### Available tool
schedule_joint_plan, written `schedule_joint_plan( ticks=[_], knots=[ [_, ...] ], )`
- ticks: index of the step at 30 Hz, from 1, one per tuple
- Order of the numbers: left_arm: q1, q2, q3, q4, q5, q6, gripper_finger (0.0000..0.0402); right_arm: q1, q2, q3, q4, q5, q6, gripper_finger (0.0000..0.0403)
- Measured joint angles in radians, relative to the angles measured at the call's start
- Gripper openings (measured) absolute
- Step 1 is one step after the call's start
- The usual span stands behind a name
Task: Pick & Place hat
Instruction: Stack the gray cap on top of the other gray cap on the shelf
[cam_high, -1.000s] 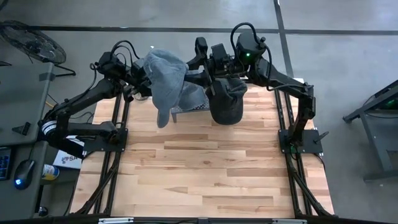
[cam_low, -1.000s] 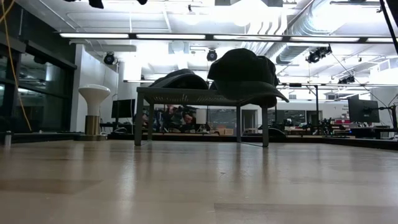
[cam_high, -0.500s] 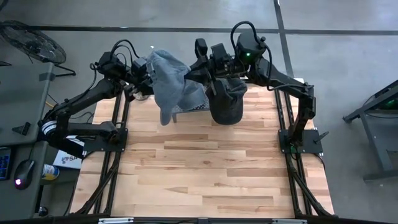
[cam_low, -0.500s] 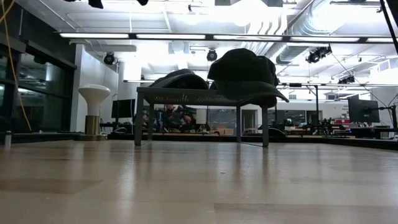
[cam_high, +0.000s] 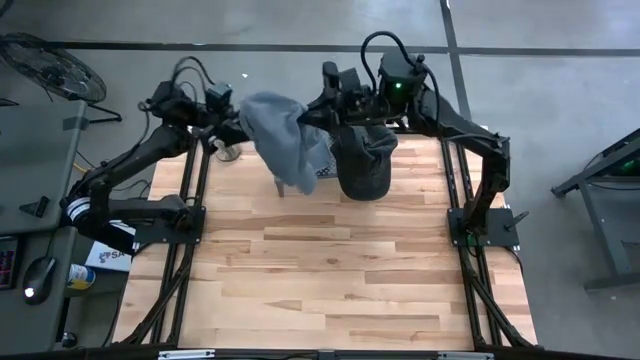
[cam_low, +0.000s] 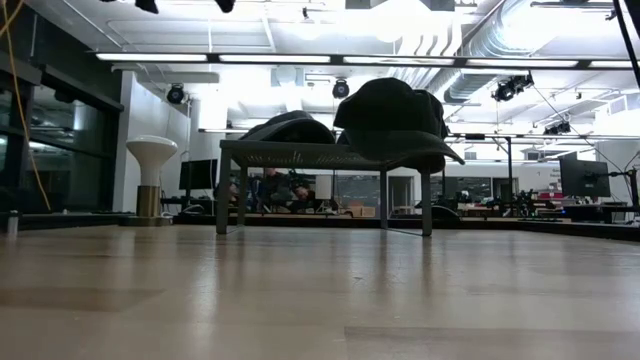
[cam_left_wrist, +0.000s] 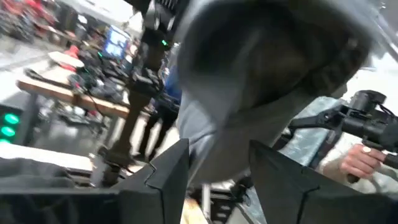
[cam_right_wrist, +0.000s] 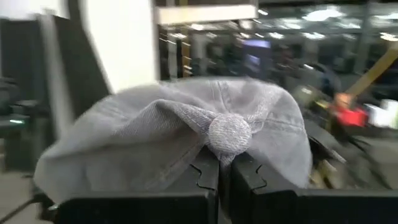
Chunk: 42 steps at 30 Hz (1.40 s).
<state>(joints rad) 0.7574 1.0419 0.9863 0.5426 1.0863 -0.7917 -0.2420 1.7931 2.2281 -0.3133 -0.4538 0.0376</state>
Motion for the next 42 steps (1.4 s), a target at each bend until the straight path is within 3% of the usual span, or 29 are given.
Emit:
schedule_joint_plan(
  ticks=[3,11,18,24,36,42],
  knots=[
    [0.050,-0.037,0.000,0.000,-0.013,0.000,0.0163,0.000,0.000,0.044,-0.094,0.116,-0.001,0.0001],
    [0.187,-0.146,0.000,-0.040,-0.081,0.063,0.0143,0.016,0.007,0.054,-0.239,0.543,0.051,0.0000],
    [0.249,-0.196,0.000,-0.075,-0.086,0.088,0.0140,0.016,0.033,0.053,-0.296,0.798,0.111,0.0000],
    [0.257,-0.208,0.000,-0.082,-0.160,0.108,0.0140,0.017,0.074,0.053,-0.302,0.893,0.172,0.0000],
    [0.220,-0.207,0.000,-0.127,-0.247,0.376,0.0142,0.026,0.120,0.053,-0.249,0.964,0.209,0.0000],
    [0.131,-0.207,0.000,-0.126,-0.259,0.462,0.0187,0.062,0.117,0.056,-0.186,1.003,0.137,0.0000]
  ],
)
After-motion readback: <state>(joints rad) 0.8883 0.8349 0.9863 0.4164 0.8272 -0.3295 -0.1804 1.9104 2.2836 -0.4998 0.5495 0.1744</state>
